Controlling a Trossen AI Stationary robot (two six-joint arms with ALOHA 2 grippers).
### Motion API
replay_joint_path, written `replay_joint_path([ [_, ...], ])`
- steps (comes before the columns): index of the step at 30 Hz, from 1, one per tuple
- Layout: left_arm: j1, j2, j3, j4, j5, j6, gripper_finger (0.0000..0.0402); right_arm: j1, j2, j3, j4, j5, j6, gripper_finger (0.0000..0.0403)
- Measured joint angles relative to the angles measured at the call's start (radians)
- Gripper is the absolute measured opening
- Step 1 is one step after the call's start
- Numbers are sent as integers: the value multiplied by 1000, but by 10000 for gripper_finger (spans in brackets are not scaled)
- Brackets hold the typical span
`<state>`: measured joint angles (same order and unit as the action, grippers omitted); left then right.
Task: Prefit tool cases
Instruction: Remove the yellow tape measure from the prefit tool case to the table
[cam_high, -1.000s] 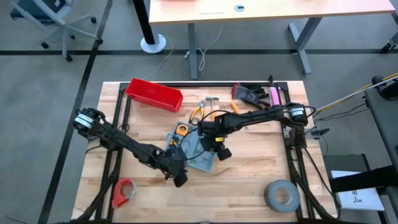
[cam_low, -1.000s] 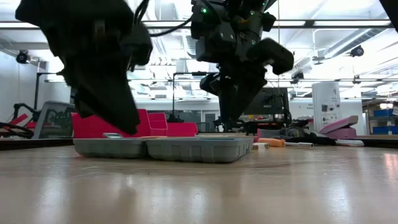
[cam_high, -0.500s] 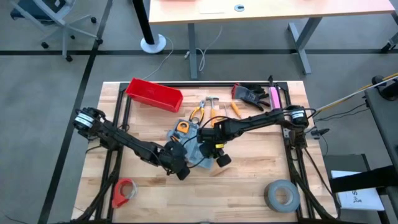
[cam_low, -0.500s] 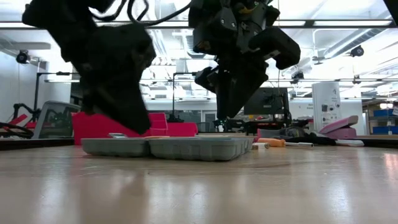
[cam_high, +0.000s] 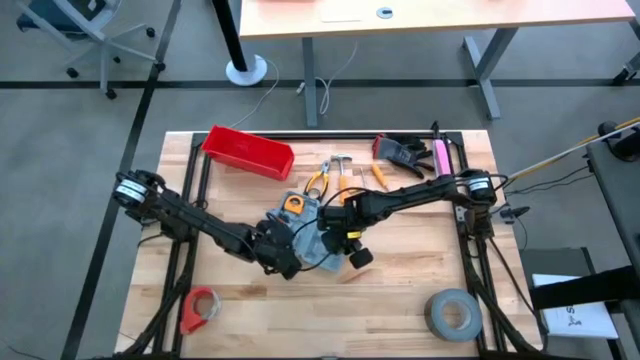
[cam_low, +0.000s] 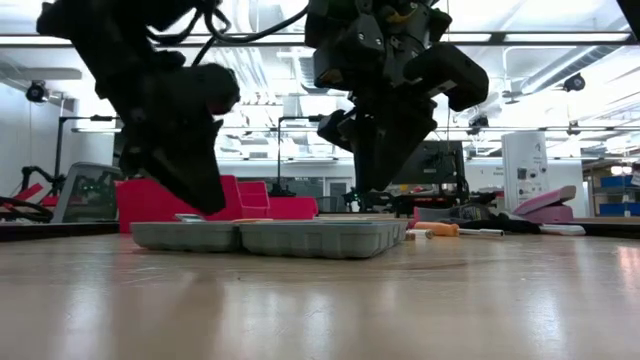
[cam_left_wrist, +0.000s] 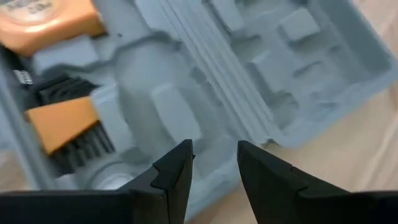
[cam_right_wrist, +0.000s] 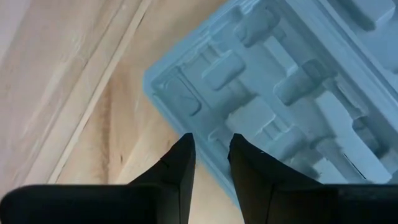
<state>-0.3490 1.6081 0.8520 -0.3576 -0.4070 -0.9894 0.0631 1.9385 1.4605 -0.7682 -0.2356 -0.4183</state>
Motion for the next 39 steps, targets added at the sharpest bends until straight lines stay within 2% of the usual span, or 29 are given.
replay_joint_path([
  [3,15,0,-2,-21,10,0,134,0,0,0,-7,0,2,80],
  [13,15,0,-3,-48,158,-15,135,0,0,0,-41,-2,-1,62],
  [23,-53,0,-3,54,282,-93,135,0,-11,0,-79,-9,-1,73],
  [30,-123,0,-3,175,276,-120,131,8,-53,0,-89,-36,17,69],
  [39,-143,16,72,146,210,-47,129,106,-130,-5,-94,-37,88,55],
])
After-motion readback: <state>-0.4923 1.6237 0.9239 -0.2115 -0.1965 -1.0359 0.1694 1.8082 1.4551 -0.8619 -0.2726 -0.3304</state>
